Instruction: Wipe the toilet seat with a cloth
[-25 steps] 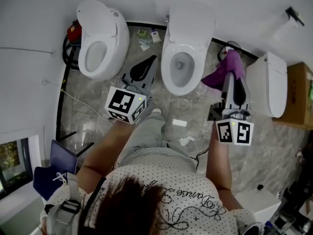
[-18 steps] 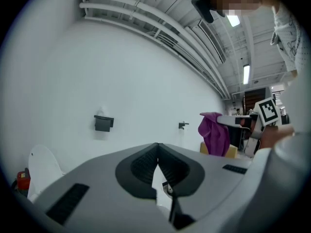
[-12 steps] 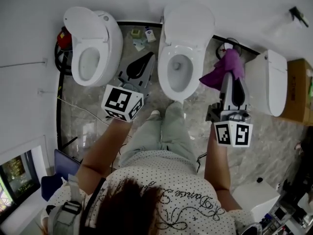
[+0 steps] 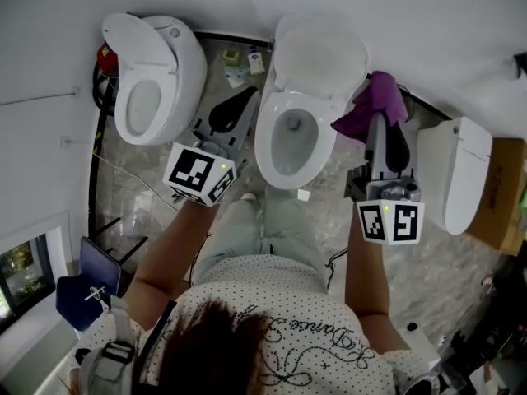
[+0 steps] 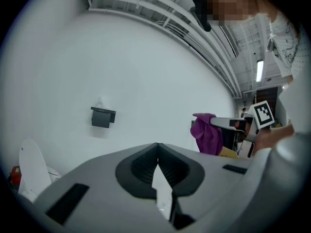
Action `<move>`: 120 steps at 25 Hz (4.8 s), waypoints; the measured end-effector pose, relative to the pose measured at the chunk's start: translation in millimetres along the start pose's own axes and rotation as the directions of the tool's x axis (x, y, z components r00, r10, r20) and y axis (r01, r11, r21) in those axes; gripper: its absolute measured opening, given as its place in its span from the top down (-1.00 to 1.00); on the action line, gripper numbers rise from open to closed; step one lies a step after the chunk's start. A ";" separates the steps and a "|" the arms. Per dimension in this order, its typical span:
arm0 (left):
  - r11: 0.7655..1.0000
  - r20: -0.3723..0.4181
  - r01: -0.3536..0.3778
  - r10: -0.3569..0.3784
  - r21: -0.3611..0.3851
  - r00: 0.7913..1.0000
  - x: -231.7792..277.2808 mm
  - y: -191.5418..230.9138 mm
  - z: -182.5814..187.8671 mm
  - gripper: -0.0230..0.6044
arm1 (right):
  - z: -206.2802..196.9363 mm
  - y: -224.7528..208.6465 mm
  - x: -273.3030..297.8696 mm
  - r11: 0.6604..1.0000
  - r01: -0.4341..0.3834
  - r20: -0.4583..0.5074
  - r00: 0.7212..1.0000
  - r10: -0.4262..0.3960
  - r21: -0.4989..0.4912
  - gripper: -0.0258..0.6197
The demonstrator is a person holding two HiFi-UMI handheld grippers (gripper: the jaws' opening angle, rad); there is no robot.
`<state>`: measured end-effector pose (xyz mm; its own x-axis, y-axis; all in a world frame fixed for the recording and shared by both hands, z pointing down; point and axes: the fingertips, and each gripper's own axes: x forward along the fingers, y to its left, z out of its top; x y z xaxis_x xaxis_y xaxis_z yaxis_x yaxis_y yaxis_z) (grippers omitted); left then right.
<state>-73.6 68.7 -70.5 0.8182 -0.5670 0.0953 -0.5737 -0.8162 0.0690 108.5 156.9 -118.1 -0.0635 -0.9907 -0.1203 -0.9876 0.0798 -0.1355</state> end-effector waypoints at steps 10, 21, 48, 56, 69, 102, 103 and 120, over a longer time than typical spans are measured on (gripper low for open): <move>0.996 -0.021 -0.090 0.090 -0.017 0.996 78.8 28.5 -32.1 0.92 | -61.5 -62.5 65.7 0.995 -0.063 -0.068 0.995 0.069 0.079 0.75; 0.993 -0.074 -0.107 0.102 -0.058 0.992 118.1 77.5 -109.2 0.91 | -166.1 -67.4 90.7 0.991 -0.022 -0.186 0.981 0.047 0.133 0.75; 0.983 -0.196 -0.063 0.028 -0.173 0.980 177.8 178.4 -321.9 0.92 | -467.3 -41.6 157.0 0.976 0.067 -0.432 0.901 0.030 0.207 0.74; 0.978 -0.226 -0.078 0.032 -0.195 0.974 178.4 179.8 -354.5 0.92 | -535.1 -40.2 159.5 0.974 0.051 -0.495 0.866 0.067 0.222 0.74; 0.975 -0.245 -0.093 0.042 -0.200 0.969 172.5 180.2 -383.0 0.92 | -628.5 -34.4 151.5 0.975 0.082 -0.598 0.799 0.061 0.208 0.74; 0.980 -0.270 -0.035 -0.019 -0.194 0.963 188.6 142.5 -387.5 0.92 | -642.9 -63.3 135.6 0.990 -0.122 -0.642 0.765 0.052 -0.066 0.77; 0.980 -0.272 -0.034 -0.020 -0.194 0.962 189.0 141.5 -388.0 0.92 | -642.9 -64.4 134.8 0.990 -0.122 -0.642 0.765 0.051 -0.067 0.77; 0.983 -0.300 -0.005 -0.050 -0.182 0.953 197.3 124.0 -392.7 0.92 | -636.4 -100.8 114.1 0.993 -0.077 -0.647 0.763 -0.001 -0.092 0.77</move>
<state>1.5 -100.6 346.8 0.7967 -0.4657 0.3853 -0.5755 -0.7792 0.2483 109.3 -34.3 507.6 -0.1409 -0.8269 0.5444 -0.9888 0.1454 -0.0352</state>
